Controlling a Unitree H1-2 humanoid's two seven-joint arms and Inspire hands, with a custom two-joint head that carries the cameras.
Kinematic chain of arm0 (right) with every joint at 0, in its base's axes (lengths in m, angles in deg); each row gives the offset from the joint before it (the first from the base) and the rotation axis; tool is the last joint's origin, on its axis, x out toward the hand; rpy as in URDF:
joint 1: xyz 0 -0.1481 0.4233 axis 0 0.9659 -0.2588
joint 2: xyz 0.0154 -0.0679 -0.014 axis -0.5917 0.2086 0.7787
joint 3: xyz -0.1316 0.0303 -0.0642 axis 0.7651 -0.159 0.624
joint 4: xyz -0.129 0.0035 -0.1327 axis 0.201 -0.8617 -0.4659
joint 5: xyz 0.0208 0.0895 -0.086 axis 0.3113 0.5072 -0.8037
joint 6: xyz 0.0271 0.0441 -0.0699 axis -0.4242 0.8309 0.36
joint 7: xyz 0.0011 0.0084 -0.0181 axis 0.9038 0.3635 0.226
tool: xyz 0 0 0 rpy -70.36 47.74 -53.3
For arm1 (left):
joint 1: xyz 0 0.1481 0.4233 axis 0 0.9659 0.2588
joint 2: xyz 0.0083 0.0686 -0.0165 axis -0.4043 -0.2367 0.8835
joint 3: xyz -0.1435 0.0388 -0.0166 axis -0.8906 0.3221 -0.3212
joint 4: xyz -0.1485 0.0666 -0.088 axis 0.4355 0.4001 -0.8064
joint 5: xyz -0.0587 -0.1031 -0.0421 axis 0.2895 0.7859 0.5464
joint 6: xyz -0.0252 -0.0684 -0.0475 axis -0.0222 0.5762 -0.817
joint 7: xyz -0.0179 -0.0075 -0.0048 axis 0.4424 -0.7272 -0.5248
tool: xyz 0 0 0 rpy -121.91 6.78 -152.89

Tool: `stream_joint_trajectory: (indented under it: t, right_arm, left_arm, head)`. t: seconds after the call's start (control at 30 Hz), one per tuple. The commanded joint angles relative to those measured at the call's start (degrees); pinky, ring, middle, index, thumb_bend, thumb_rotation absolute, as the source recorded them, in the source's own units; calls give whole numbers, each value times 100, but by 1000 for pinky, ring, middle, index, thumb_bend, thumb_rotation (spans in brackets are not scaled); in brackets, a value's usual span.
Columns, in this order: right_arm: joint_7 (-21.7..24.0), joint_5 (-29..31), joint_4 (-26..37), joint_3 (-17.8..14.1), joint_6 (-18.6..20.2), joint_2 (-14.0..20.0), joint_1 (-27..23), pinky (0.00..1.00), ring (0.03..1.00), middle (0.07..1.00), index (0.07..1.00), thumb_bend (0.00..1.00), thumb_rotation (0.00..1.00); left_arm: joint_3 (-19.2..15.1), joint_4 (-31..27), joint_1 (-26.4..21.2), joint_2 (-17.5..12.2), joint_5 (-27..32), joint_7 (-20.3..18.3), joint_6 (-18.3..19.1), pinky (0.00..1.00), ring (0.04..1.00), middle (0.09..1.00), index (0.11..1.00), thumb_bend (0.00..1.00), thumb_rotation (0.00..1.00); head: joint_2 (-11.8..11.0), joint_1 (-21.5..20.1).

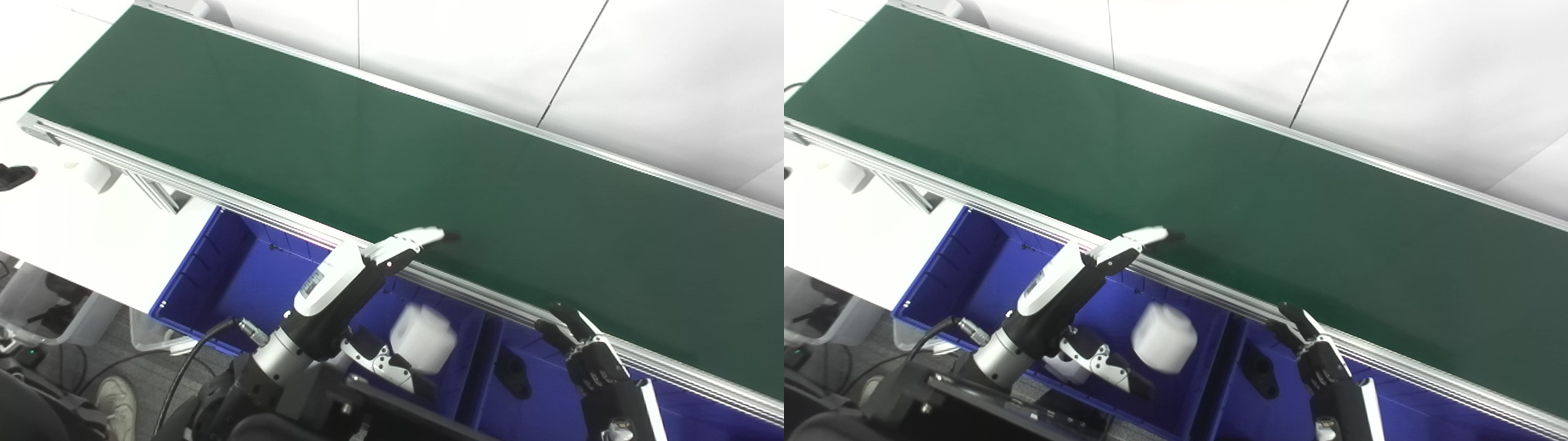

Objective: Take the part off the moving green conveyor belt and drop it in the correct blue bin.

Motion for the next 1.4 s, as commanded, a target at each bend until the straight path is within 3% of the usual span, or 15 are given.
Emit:
stream_joint_trajectory:
  t: [0.0, 0.37, 0.53, 0.6, 0.63, 0.67, 0.7, 0.73, 0.77, 0.83, 0.93, 0.97, 1.0, 1.13, 1.37]
  right_arm:
    - [97, 83, 177, -2, 30, 11, 26, 850, 815, 884, 838, 1000, 952]
    - [98, 64, 149, -14, -26, 19, 18, 847, 815, 885, 841, 1000, 953]
    - [85, 21, 145, 16, -28, -21, 17, 853, 818, 883, 841, 1000, 953]
    - [44, -99, 130, 36, -81, -85, 10, 842, 820, 883, 841, 1000, 955]
    - [-20, -233, 127, 41, -120, -161, 11, 831, 840, 874, 851, 1000, 966]
    - [-65, -331, 125, 42, -146, -217, 13, 830, 842, 872, 852, 1000, 967]
    - [-139, -484, 110, 56, -188, -321, 18, 828, 846, 869, 855, 1000, 969]
    - [-182, -586, 98, 63, -215, -396, 23, 831, 852, 867, 861, 1000, 977]
    - [-269, -769, 68, 85, -247, -533, 34, 832, 855, 866, 865, 1000, 982]
    - [-431, -1077, -11, 138, -280, -785, 55, 859, 877, 891, 889, 1000, 997]
    - [-671, -1339, -192, 219, -302, -1205, 93, 913, 922, 931, 929, 1000, 1000]
    - [-756, -1386, -252, 237, -326, -1345, 109, 945, 943, 948, 947, 999, 1000]
    - [-856, -1488, -319, 264, -350, -1498, 122, 949, 945, 950, 949, 998, 1000]
    - [-1362, -1965, -578, 355, -406, -2051, 172, 976, 966, 985, 993, 935, 1000]
    - [-1926, -2122, -1039, 414, -398, -2405, 65, 1000, 992, 1000, 1000, 833, 1000]
  left_arm:
    - [34, -223, 60, -94, 518, -197, 189, 785, 998, 1000, 1000, 1000, 488]
    - [-32, -232, 15, -33, 704, -355, 312, 818, 992, 1000, 1000, 1000, 490]
    - [-8, -364, -68, -126, 742, -511, 270, 861, 997, 1000, 1000, 1000, 528]
    - [85, -431, -129, -1, 1300, -559, 461, 908, 999, 1000, 1000, 1000, 523]
    - [166, -458, -135, 203, 1643, -531, 705, 953, 1000, 1000, 1000, 1000, 547]
    - [221, -478, -138, 345, 1878, -509, 884, 956, 1000, 1000, 1000, 1000, 551]
    - [256, -446, -135, 487, 2025, -476, 1045, 963, 1000, 1000, 1000, 1000, 559]
    - [266, -420, -133, 567, 2101, -463, 1136, 972, 1000, 1000, 1000, 1000, 591]
    - [272, -336, -153, 625, 2129, -466, 1205, 977, 1000, 1000, 1000, 1000, 607]
    - [253, -176, -218, 668, 2163, -510, 1274, 980, 998, 1000, 1000, 984, 638]
    - [187, 148, -402, 602, 2145, -586, 1233, 954, 986, 1000, 999, 969, 655]
    - [178, 264, -471, 569, 2121, -605, 1210, 947, 986, 1000, 997, 970, 669]
    - [162, 386, -551, 496, 2081, -648, 1155, 947, 986, 1000, 996, 971, 671]
    - [141, 948, -843, 274, 2195, -825, 950, 963, 1000, 1000, 1000, 961, 696]
    - [122, 1650, -1072, 31, 2352, -1085, 656, 1000, 1000, 1000, 1000, 962, 670]
  head:
    - [-4, -5]
    - [4, 9]
    - [68, -222]
    - [109, -466]
    - [136, -732]
    - [136, -732]
    - [164, -1130]
    - [164, -1130]
    - [176, -1571]
    - [169, -1970]
    - [115, -2802]
    - [108, -2881]
    - [64, -3269]
    - [-82, -4007]
    - [-257, -4351]
